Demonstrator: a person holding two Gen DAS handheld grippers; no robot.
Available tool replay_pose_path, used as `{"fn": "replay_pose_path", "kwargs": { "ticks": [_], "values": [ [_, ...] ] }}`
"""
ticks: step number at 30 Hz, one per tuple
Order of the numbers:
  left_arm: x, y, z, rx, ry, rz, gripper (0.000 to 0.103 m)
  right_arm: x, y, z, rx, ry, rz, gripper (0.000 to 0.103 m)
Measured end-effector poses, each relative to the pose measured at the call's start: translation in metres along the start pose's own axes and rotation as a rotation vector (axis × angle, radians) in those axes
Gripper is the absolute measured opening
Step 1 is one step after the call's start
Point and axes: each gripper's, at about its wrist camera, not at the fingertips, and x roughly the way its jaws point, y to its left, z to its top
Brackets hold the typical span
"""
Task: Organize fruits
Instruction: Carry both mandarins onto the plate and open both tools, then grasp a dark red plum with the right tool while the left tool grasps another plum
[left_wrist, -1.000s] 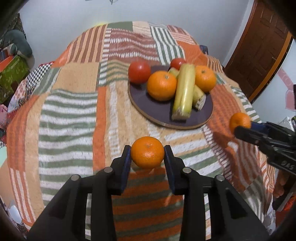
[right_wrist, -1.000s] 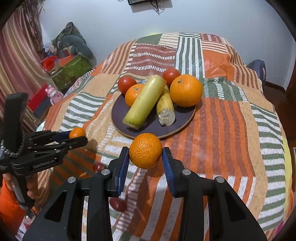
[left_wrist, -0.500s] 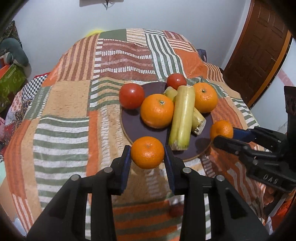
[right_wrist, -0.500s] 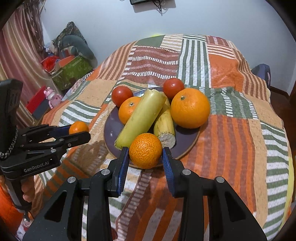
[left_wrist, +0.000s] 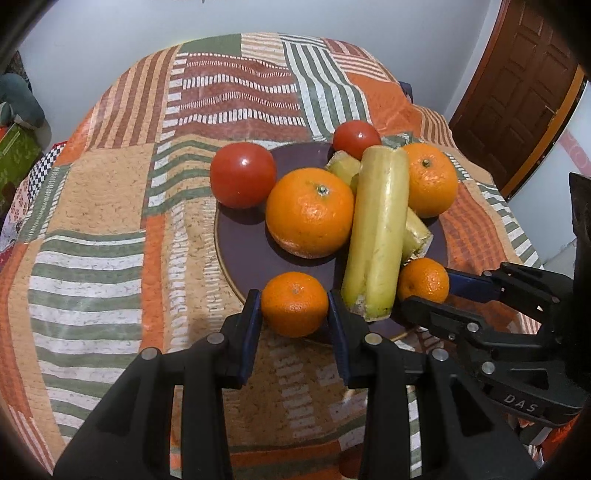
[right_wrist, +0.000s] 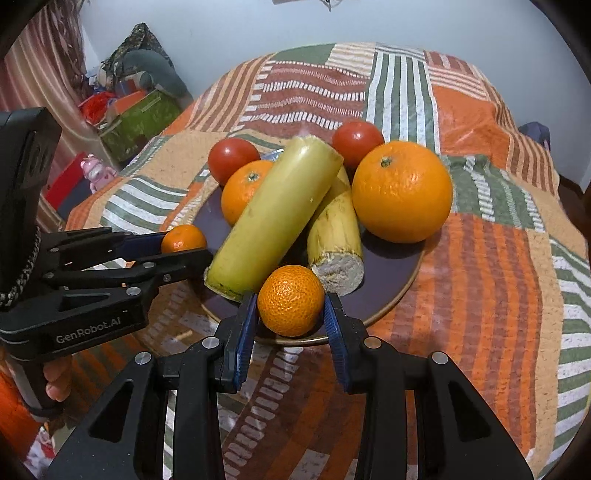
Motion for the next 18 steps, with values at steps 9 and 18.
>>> {"fn": "replay_pose_path", "kwargs": {
  "ticks": [9,18],
  "values": [
    [-0.002,-0.004,0.001,0.025,-0.005,0.024,0.037,-0.001,-0.001,0.001,-0.002,0.003,-0.005,0.034],
    [-0.04,-0.003,-0.008,0.016,-0.053,0.018,0.046,-0.023,0.002,0.0,-0.007,-0.018,-0.023,0.036]
  ]
}}
